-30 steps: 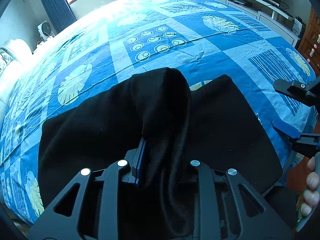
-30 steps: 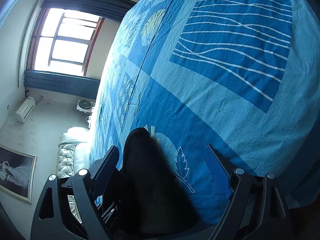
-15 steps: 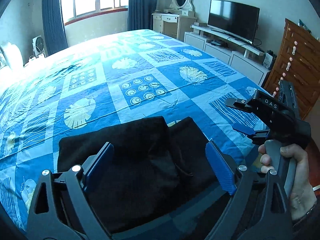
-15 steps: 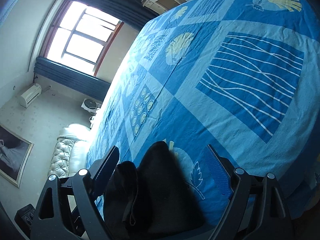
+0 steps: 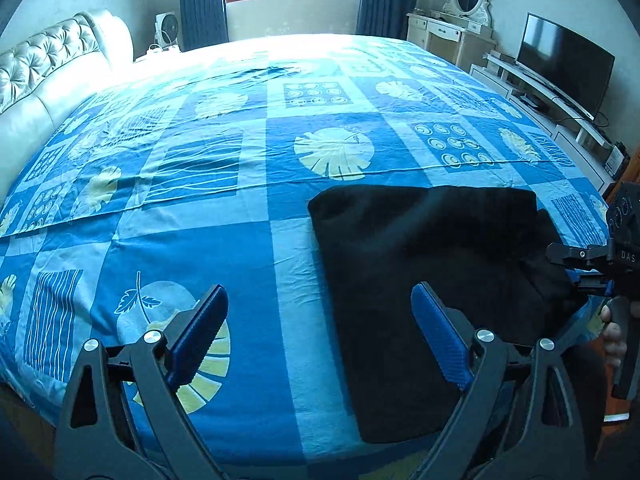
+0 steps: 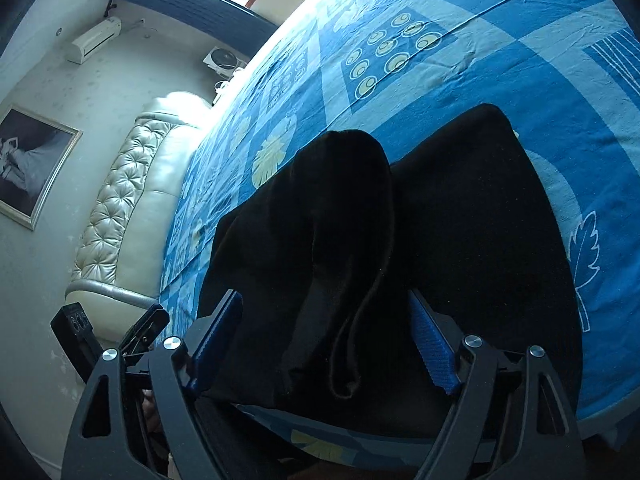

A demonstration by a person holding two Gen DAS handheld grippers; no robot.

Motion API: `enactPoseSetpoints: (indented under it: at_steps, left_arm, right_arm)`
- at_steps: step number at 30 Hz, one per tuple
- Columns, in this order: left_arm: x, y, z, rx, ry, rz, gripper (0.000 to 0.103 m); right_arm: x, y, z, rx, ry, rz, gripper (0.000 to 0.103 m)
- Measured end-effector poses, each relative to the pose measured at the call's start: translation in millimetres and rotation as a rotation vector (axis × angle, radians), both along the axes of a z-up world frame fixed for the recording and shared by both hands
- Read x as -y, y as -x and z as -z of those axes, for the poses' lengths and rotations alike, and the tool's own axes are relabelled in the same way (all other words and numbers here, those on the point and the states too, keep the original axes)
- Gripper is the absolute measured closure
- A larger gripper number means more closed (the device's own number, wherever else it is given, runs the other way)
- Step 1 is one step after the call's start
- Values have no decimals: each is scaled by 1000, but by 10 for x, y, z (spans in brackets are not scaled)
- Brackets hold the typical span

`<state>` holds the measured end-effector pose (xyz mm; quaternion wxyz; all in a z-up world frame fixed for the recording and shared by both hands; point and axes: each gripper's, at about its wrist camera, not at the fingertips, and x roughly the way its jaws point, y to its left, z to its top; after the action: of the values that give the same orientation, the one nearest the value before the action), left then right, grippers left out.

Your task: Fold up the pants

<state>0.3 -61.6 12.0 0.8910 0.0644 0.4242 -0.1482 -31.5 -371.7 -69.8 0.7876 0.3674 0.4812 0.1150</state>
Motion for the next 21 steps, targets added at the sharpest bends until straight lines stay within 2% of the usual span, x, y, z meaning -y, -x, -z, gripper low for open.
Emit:
enactPoseSetpoints:
  at_steps: [1, 3, 6, 9, 12, 15, 17, 21]
  left_arm:
    - [-53, 2, 46, -13, -3, -6, 10]
    - [-138, 8, 120, -43, 4, -16, 10]
    - [-199, 19, 186, -86, 48, -24, 10]
    - [-207, 30, 183, -106, 95, -18, 10]
    - [-170, 51, 115, -91, 126, 7, 10]
    - [-98, 79, 44, -74, 143, 39, 10]
    - [-35, 87, 28, -78, 153, 54, 10]
    - [87, 90, 71, -97, 165, 65, 10]
  right_arm:
    - [-53, -29, 44, -20, 14, -10, 60]
    - [-161, -81, 105, -43, 53, -31, 78]
    - [-202, -81, 20, -22, 57, -14, 86]
    - [-154, -40, -274, 56, 73, -5, 90]
    - [-17, 63, -600, 134, 102, 23, 91]
    - [167, 180, -776, 168, 111, 50, 91]
    - [288, 240, -743, 154, 129, 66, 91]
    - [531, 308, -370, 52, 142, 102, 91]
